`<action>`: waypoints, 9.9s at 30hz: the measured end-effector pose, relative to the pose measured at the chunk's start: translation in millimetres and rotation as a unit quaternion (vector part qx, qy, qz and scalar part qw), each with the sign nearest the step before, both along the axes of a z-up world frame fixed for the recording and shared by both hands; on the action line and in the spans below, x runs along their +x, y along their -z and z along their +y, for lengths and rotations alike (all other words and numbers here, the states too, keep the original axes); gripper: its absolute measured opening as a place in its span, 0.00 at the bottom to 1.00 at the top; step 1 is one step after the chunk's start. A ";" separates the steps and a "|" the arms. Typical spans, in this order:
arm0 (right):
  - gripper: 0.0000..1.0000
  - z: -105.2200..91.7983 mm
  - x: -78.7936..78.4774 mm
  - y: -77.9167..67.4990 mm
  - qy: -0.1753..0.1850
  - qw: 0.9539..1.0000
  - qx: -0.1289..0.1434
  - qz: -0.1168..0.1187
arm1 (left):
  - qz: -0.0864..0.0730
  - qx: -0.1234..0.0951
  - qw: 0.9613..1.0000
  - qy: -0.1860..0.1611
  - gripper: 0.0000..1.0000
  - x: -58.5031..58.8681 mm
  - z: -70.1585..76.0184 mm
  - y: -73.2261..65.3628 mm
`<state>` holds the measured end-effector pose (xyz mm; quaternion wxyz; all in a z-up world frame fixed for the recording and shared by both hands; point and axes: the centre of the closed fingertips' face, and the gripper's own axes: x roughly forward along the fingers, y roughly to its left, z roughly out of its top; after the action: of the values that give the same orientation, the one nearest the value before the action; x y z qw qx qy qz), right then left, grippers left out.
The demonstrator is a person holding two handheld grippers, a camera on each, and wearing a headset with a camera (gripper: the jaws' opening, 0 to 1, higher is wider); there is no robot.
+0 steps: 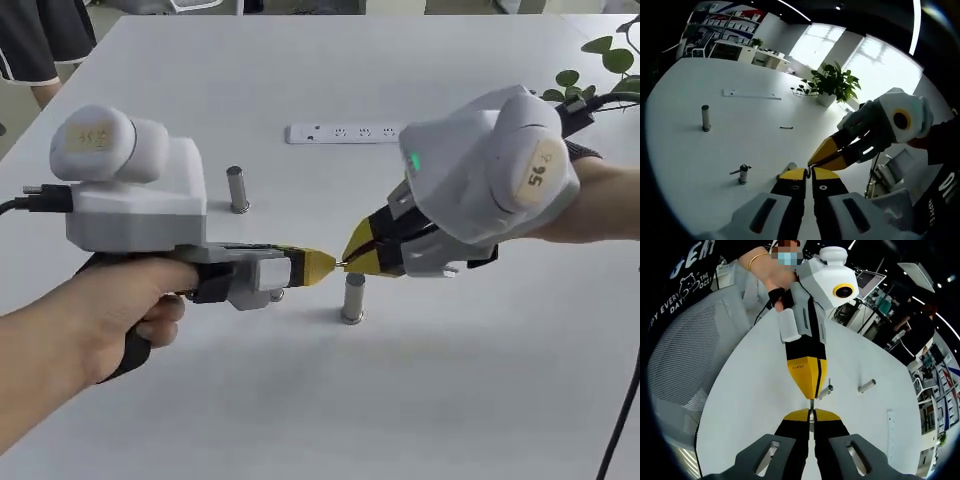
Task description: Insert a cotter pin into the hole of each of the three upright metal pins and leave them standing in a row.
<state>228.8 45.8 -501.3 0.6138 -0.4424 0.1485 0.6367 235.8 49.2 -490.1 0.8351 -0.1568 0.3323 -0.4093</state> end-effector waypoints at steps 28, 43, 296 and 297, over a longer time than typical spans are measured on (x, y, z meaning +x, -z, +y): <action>0.02 1.6 5.6 0.1 0.060 0.996 0.039 0.046 | -0.086 0.055 0.994 0.043 0.00 -3.9 1.0 -1.9; 0.06 -14.9 -9.2 1.3 0.119 0.962 0.091 0.227 | -0.118 0.074 0.986 0.093 0.00 -22.5 2.7 5.7; 0.18 -28.8 20.1 56.6 0.136 0.968 0.029 0.209 | -0.158 0.165 0.973 0.005 0.20 24.4 -20.9 101.9; 0.18 -27.3 20.2 55.9 0.138 0.968 0.033 0.209 | -0.160 0.167 0.973 0.007 0.21 23.6 -20.0 101.5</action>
<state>249.0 18.5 -557.3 0.6652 -0.2539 0.3118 0.6292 259.4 29.1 -591.6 0.8890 0.0544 0.2590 -0.3738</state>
